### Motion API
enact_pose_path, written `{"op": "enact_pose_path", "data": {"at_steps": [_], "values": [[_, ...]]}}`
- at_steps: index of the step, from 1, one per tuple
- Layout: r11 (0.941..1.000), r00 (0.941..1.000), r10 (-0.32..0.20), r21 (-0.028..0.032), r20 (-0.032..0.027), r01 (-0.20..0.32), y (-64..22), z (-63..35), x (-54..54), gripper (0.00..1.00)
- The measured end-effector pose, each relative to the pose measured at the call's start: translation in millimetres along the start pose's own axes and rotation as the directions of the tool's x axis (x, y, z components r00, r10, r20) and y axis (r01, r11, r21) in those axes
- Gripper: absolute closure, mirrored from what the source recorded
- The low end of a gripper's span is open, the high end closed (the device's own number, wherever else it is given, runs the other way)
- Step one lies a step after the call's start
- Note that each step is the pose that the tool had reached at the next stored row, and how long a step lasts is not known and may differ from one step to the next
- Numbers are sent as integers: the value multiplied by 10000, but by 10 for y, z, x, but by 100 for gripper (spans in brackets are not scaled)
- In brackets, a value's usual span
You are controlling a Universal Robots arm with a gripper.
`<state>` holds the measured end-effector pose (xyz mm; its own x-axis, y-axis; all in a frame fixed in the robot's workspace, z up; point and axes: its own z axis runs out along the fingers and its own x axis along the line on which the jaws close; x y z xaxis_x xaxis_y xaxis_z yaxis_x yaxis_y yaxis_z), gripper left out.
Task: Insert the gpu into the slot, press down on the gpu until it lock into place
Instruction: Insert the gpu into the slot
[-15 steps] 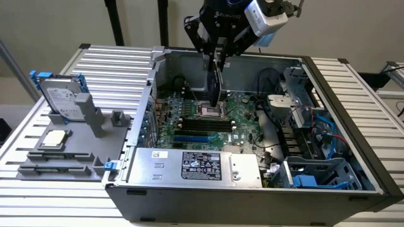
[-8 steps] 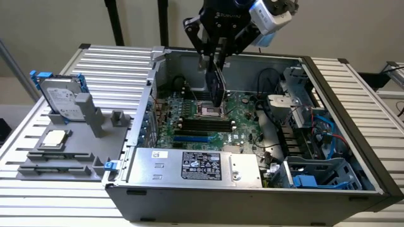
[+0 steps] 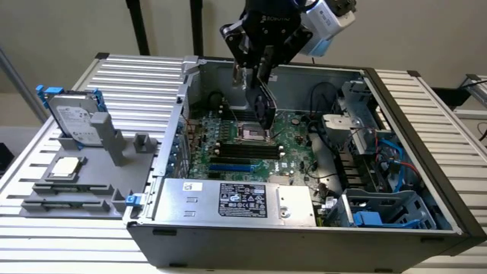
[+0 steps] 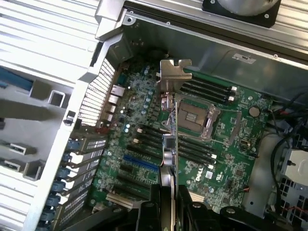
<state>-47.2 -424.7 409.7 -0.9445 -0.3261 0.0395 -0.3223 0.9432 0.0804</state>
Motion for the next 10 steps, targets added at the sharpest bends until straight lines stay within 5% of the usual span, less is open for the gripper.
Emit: {"op": "enact_pose_path", "data": {"at_steps": [5,10], "values": [[9960,9960,-896,18,-68,896,0,0,0,74],[9836,9835,-1805,27,-139,1806,0,-1,0,74]]}}
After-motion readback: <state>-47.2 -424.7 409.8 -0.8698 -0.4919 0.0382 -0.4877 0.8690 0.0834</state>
